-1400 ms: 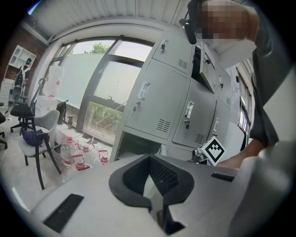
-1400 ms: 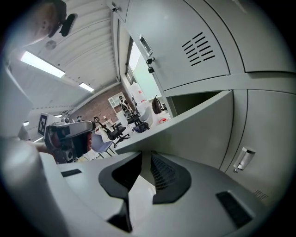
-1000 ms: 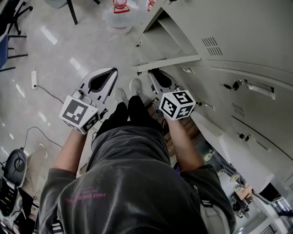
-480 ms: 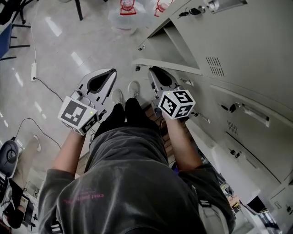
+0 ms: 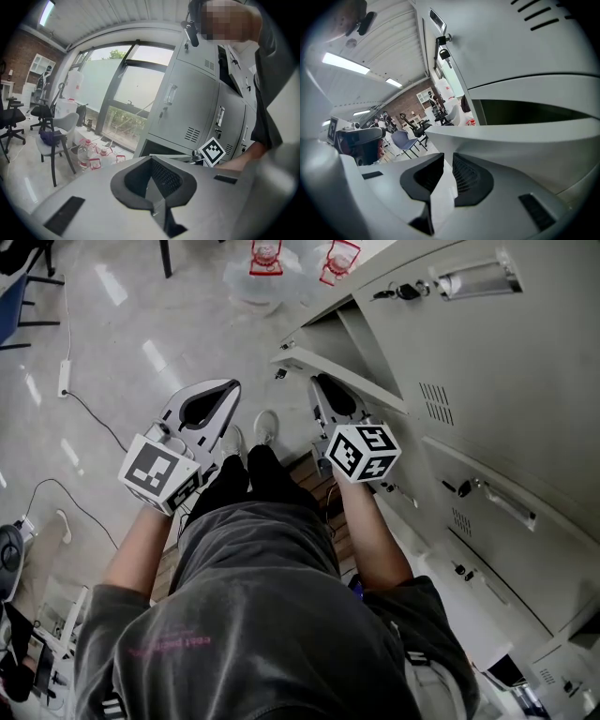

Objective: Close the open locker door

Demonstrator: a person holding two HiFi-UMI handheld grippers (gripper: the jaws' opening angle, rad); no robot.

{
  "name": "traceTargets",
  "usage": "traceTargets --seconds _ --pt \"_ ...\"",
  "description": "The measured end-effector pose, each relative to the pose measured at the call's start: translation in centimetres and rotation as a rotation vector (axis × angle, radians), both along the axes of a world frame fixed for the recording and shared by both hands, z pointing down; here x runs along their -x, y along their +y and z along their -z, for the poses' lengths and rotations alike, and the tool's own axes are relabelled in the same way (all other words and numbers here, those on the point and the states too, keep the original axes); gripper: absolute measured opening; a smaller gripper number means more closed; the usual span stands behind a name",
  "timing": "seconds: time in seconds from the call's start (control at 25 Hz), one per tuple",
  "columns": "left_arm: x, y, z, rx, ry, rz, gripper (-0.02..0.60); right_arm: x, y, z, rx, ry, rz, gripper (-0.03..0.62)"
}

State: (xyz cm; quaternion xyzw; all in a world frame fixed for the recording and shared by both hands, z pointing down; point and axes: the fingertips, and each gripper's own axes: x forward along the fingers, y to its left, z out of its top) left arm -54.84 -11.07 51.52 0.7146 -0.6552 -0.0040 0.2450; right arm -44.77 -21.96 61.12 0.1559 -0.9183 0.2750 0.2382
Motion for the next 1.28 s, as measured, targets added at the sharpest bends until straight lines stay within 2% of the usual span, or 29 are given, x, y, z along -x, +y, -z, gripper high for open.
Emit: traceTargets --seconds 0.36,1.08,1.28 --pt "1.0 -2.0 0.5 -0.005 -0.005 0.032 0.015 0.4 -3.0 -0.2 -0.020 0.018 -0.025 0.067" --pt "0.9 -4.0 -0.7 -0.025 -0.010 0.031 0.015 0.2 -6.8 -1.1 -0.047 0.047 -0.076 0.067" --pt "0.7 -4.7 -0.5 0.001 0.015 0.048 0.015 0.2 -7.4 -1.2 -0.051 0.053 -0.073 0.067"
